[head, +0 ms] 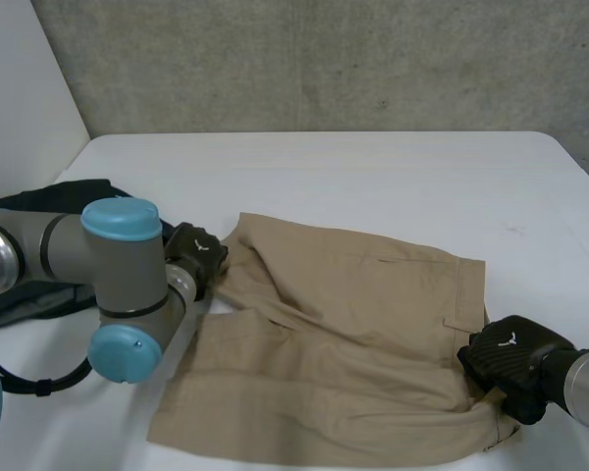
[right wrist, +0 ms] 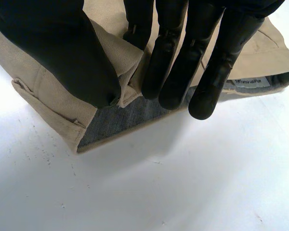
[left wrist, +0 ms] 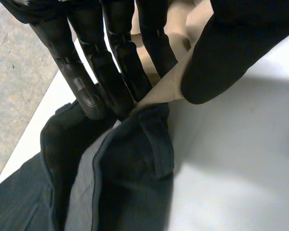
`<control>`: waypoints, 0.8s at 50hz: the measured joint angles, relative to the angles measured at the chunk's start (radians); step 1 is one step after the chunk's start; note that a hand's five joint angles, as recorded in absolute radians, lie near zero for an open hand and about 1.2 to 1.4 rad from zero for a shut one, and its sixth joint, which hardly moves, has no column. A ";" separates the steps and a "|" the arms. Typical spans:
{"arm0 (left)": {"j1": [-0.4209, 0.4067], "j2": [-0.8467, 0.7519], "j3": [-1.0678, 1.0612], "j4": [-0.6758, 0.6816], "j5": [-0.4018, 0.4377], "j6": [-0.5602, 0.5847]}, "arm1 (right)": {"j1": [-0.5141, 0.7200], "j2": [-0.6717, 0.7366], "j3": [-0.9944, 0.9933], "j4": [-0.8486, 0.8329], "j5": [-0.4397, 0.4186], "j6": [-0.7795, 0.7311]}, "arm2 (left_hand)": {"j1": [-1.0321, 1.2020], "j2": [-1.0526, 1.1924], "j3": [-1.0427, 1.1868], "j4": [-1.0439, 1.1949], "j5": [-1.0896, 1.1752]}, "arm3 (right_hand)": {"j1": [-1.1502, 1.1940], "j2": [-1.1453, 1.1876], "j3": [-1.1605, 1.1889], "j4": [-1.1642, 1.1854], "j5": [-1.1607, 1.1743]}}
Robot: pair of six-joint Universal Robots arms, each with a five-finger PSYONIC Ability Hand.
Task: Fold the laundry.
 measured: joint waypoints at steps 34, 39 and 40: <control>0.008 0.053 0.004 0.022 0.300 -0.148 | 0.001 0.002 0.027 -0.044 -0.008 0.041 | -0.523 -0.569 -0.568 -0.574 -0.528 | 0.000 0.000 0.000 0.000 0.000; 0.009 -0.001 0.049 0.008 0.297 -0.142 | -0.001 0.002 0.029 -0.044 -0.009 0.041 | -0.509 -0.555 -0.553 -0.560 -0.515 | 0.000 0.000 0.000 0.000 0.000; 0.009 -0.006 0.053 0.006 0.297 -0.141 | -0.001 0.002 0.029 -0.044 -0.009 0.040 | -0.509 -0.555 -0.552 -0.560 -0.514 | 0.000 0.000 0.000 0.000 0.000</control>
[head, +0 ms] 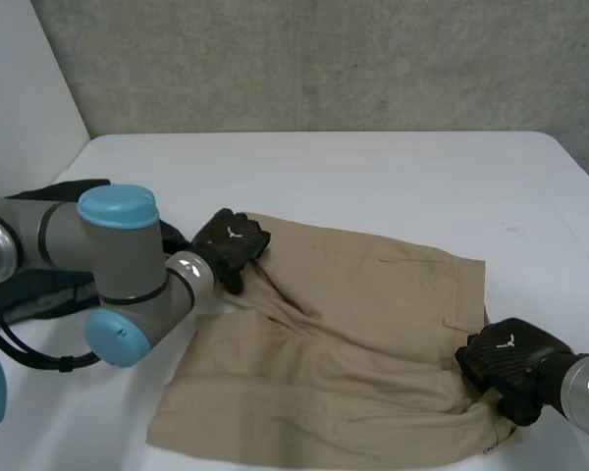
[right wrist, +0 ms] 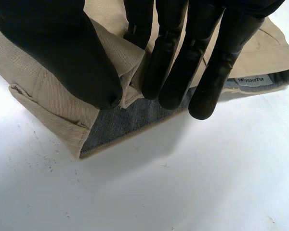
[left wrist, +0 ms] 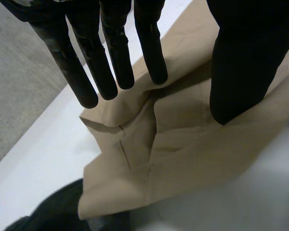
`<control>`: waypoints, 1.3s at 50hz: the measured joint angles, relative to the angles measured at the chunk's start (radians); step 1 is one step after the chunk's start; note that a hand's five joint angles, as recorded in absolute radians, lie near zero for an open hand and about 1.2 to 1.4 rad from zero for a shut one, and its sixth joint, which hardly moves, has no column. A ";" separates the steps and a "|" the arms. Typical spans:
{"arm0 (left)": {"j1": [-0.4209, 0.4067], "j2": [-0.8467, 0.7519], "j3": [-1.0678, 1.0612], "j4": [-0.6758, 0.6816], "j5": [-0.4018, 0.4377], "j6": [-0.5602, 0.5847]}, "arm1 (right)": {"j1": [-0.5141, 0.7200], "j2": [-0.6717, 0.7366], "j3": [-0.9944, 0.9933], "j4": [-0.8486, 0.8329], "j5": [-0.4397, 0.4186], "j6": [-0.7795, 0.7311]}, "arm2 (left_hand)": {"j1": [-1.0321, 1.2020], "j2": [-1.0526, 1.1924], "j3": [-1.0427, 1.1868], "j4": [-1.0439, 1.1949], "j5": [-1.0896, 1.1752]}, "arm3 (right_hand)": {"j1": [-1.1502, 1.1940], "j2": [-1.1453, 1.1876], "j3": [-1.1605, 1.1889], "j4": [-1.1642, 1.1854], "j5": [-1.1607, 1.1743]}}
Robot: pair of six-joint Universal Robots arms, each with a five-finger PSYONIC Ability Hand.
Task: Fold the laundry.
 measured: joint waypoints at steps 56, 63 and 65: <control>0.033 0.089 -0.134 -0.014 -0.317 0.102 | 0.000 0.000 0.020 -0.026 -0.001 0.000 | 0.498 0.558 0.552 0.560 0.519 | 0.000 0.000 0.000 0.000 0.000; 0.025 0.133 -0.167 -0.018 -0.379 0.105 | 0.000 0.000 0.026 -0.027 -0.001 0.000 | 0.498 0.559 0.552 0.560 0.519 | 0.000 0.000 0.000 0.000 0.000; 0.021 0.165 -0.193 -0.022 -0.411 0.112 | -0.001 0.000 0.030 -0.028 -0.001 -0.001 | 0.498 0.560 0.552 0.561 0.519 | 0.000 0.000 0.000 0.000 0.005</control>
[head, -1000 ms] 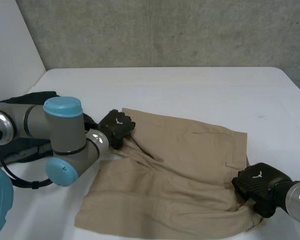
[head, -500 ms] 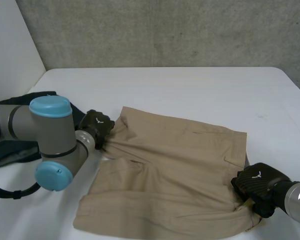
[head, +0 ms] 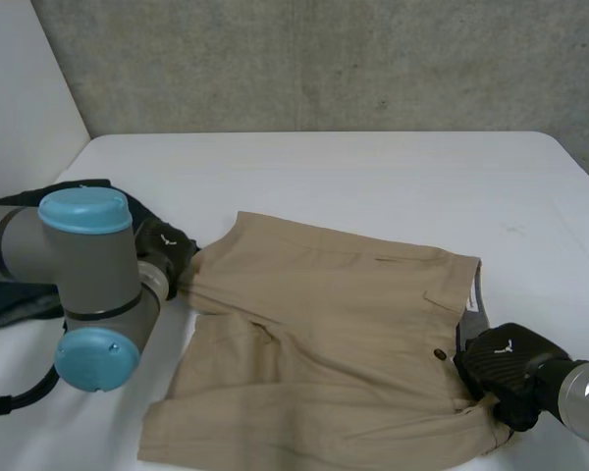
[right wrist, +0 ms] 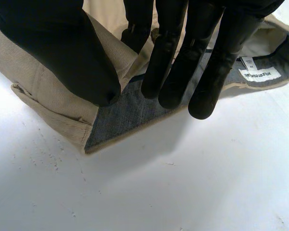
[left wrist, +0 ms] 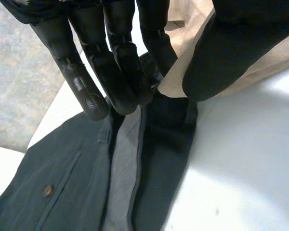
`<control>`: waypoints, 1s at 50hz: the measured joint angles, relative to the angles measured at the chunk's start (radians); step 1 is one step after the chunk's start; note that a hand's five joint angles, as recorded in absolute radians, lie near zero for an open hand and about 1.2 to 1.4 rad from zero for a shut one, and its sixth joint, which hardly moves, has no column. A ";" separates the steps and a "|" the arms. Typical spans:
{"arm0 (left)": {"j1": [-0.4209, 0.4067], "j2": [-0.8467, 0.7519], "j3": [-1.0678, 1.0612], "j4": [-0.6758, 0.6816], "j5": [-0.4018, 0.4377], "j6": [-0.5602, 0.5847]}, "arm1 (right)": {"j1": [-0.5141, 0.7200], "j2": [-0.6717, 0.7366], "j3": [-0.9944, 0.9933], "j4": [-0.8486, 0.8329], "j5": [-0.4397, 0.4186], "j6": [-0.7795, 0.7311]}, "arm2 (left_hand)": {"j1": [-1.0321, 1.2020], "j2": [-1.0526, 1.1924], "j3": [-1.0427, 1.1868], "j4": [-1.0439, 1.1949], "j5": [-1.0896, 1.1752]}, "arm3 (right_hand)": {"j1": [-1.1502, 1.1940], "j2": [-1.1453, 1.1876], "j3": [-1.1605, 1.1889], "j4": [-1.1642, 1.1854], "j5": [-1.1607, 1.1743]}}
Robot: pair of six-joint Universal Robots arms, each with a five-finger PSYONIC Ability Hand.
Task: Fold the laundry.
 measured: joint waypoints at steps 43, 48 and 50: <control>-0.046 0.451 -0.365 -0.184 0.218 -0.198 | 0.000 0.000 0.002 -0.035 -0.013 0.003 | -0.725 -0.786 -0.779 -0.788 -0.741 | 0.000 0.000 0.000 0.000 0.004; -0.049 0.483 -0.428 -0.348 0.269 -0.225 | 0.000 0.000 0.003 -0.043 -0.013 0.004 | -0.721 -0.776 -0.769 -0.777 -0.729 | 0.000 0.000 0.000 0.000 0.004; -0.049 0.486 -0.445 -0.375 0.274 -0.227 | 0.000 0.000 0.003 -0.045 -0.013 0.004 | -0.703 -0.760 -0.753 -0.762 -0.713 | 0.000 0.000 0.000 0.000 0.004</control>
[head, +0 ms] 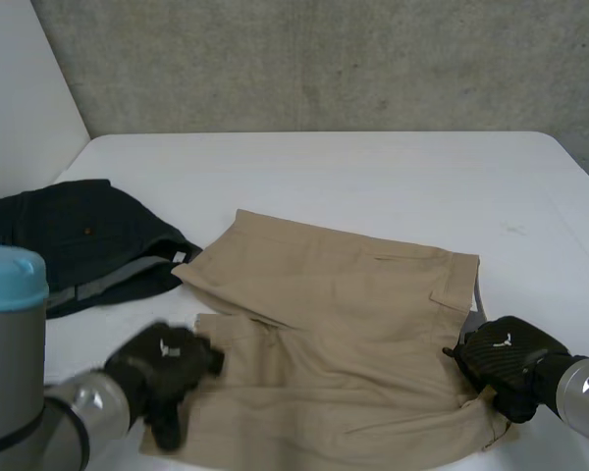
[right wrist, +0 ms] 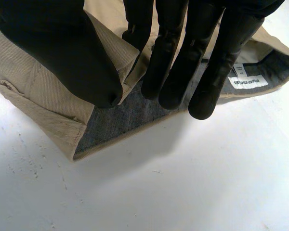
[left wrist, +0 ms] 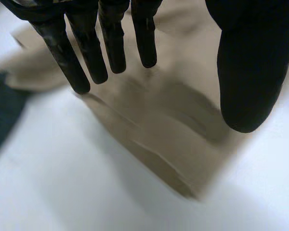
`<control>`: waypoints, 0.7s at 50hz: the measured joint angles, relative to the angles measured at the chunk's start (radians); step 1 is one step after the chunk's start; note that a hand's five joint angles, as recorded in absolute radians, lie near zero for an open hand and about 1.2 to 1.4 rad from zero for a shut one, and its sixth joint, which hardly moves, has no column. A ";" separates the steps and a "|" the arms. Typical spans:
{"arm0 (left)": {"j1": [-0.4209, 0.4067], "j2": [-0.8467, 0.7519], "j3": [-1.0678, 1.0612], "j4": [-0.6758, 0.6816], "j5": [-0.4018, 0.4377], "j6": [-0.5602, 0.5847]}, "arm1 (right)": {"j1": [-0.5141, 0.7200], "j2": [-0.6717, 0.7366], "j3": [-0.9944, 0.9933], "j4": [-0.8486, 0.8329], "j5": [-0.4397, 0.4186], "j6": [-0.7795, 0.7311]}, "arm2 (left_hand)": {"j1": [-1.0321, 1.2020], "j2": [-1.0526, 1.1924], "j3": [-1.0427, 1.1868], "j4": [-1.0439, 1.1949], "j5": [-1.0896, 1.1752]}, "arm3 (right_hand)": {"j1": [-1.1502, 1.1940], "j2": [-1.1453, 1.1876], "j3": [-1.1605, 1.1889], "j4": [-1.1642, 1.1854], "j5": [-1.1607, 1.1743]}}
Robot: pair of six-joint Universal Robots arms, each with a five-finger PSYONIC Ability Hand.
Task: Fold the laundry.
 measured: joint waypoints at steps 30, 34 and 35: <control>-0.040 -0.316 0.379 0.513 -0.113 0.047 | 0.032 0.046 -0.242 -0.195 0.059 0.259 | 0.705 0.759 0.753 0.762 0.707 | 0.000 0.000 0.000 0.000 0.000; -0.039 -0.435 0.515 0.536 -0.131 0.095 | 0.077 0.123 -0.334 -0.264 0.128 0.287 | 0.705 0.759 0.754 0.762 0.707 | 0.000 0.000 0.000 0.001 0.000; -0.039 -0.482 0.566 0.545 -0.140 0.118 | 0.083 0.134 -0.346 -0.271 0.137 0.288 | 0.705 0.759 0.754 0.762 0.707 | 0.000 0.000 0.000 0.001 0.000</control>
